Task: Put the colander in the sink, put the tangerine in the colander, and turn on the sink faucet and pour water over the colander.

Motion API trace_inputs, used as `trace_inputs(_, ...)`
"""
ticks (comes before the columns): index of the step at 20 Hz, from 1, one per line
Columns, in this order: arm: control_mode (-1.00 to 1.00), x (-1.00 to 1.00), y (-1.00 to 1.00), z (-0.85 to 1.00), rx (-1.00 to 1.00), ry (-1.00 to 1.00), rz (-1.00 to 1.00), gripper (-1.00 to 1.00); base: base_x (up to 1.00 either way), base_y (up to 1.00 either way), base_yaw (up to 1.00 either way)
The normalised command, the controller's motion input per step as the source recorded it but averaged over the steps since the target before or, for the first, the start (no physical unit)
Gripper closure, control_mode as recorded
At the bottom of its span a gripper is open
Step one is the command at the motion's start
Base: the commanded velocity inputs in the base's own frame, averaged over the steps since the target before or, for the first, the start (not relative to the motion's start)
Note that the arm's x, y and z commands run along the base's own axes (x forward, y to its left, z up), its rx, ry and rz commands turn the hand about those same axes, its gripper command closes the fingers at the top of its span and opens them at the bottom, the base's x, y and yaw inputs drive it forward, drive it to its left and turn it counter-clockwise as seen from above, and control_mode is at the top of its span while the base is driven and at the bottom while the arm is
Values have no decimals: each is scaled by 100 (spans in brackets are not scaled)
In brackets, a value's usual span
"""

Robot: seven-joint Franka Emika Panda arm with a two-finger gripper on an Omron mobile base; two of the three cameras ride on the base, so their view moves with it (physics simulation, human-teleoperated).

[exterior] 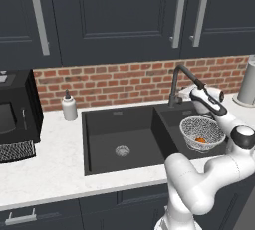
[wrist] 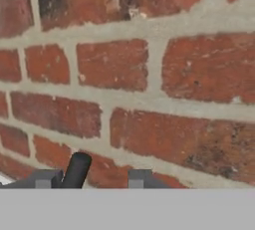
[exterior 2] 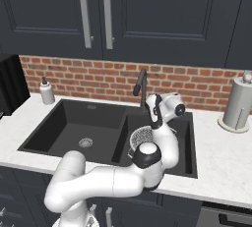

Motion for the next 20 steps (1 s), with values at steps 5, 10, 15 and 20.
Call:
trace_inputs(5,-100,-10,-100,-77,0,0,-18,100,0,0,0)
trace_inputs(10,-100,-8,-100,-53,0,-2,-12,100,0,0,0)
trace_inputs(15,-100,-24,-99,-14,5,-3,-14,100,0,0,0)
trace_inputs(20,-100,-91,-96,51,17,-13,-9,100,0,0,0)
